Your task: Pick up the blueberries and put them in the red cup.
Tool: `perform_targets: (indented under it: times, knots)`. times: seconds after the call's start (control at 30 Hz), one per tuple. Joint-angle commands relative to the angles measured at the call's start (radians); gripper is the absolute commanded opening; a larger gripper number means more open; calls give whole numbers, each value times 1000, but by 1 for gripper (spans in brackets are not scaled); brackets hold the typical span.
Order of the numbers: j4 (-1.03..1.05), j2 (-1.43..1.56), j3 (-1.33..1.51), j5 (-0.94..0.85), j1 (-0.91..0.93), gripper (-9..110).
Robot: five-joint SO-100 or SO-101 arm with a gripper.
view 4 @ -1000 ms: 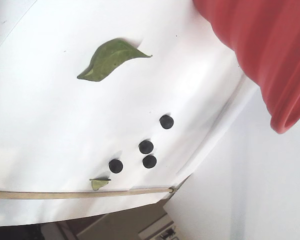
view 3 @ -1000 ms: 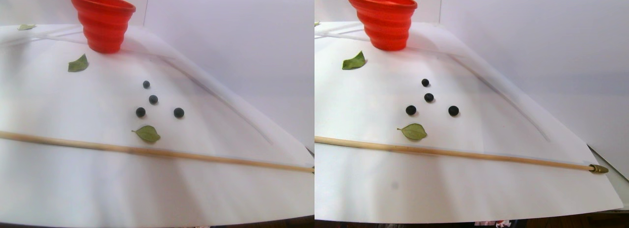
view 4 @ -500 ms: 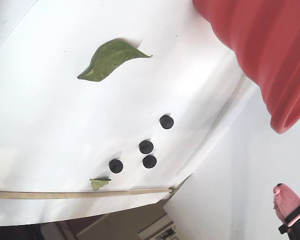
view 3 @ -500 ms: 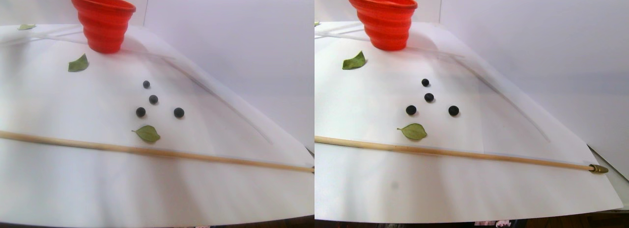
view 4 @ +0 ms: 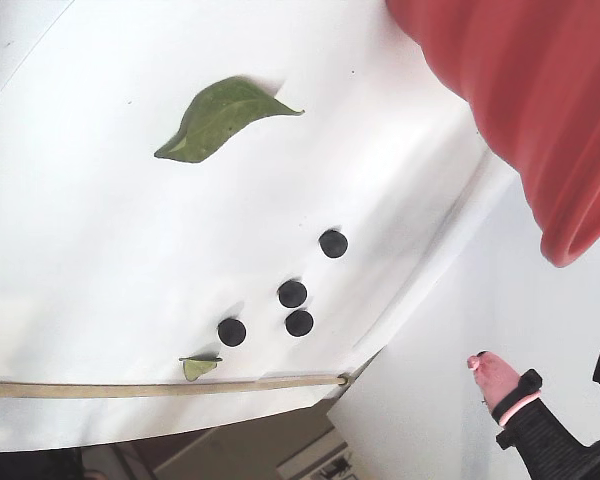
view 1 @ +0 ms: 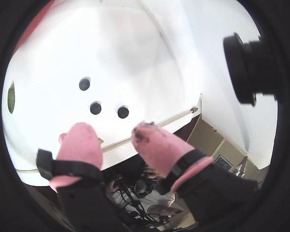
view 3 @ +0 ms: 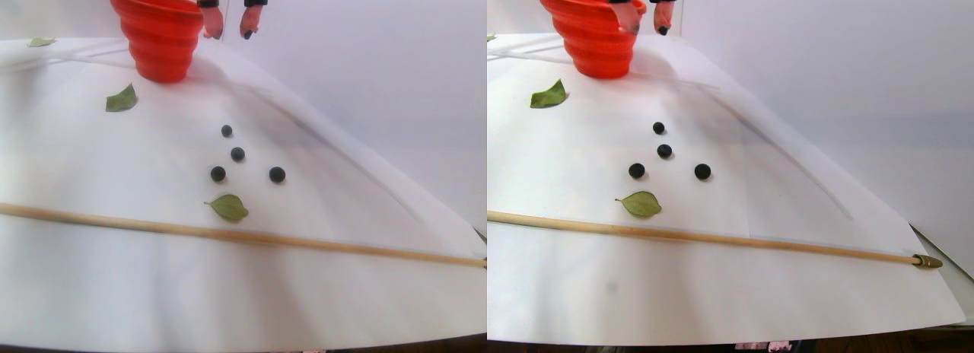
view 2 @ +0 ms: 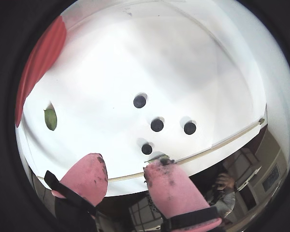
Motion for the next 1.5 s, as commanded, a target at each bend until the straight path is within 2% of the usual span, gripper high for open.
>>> perform_targets:
  times: [0.0, 0.77, 1.47]
  knots:
    - [-35, -21, 0, -9, 38, 15]
    - [-219, -198, 100, -77, 57, 15]
    - [-420, -379, 103, -66, 32, 16]
